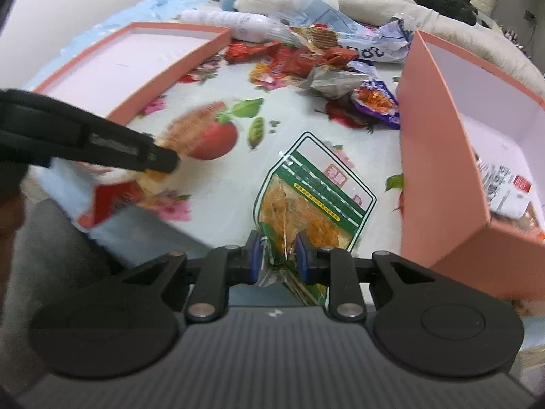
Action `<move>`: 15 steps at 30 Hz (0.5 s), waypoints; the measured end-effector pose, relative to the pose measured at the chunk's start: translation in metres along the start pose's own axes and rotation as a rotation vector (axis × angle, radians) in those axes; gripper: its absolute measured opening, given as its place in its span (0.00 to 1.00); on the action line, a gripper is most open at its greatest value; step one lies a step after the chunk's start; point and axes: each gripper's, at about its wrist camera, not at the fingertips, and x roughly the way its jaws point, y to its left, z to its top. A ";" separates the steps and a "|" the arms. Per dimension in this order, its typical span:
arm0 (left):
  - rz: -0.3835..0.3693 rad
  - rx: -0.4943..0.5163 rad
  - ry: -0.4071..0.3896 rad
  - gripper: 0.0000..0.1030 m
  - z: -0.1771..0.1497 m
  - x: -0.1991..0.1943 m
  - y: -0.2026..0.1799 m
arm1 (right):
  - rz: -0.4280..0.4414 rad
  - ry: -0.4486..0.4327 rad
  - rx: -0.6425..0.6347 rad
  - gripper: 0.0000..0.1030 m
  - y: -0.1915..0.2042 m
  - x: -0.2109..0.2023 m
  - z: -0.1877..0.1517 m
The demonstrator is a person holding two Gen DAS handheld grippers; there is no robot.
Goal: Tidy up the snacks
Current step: 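Grasp the red-labelled bread pack with the left tool while the right tool grasps the green-labelled pack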
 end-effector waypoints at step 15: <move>-0.018 0.006 -0.014 0.86 0.004 0.000 -0.001 | 0.036 -0.077 0.246 0.81 -0.037 -0.028 -0.018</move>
